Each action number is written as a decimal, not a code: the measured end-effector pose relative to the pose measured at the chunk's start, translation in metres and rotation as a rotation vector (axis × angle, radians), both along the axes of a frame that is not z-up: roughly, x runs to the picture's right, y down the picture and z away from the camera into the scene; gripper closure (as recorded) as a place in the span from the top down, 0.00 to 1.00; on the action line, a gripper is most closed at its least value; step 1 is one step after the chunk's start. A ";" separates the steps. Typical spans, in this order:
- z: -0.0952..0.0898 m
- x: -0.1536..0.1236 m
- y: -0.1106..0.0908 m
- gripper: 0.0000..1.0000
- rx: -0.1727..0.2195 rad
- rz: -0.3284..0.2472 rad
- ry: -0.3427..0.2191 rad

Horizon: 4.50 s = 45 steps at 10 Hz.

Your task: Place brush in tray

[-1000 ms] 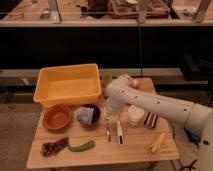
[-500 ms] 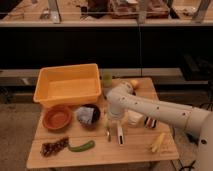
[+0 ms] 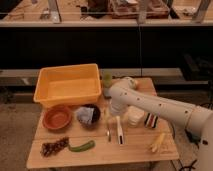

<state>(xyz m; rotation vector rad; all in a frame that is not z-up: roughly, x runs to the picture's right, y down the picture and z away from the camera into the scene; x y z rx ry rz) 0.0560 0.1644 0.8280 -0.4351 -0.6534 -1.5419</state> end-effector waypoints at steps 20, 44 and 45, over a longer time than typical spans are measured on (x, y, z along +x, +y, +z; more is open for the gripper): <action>0.014 0.000 0.019 0.03 -0.009 -0.043 -0.084; 0.015 -0.011 0.038 0.14 -0.126 -0.017 -0.140; 0.015 -0.011 0.038 0.14 -0.127 -0.015 -0.136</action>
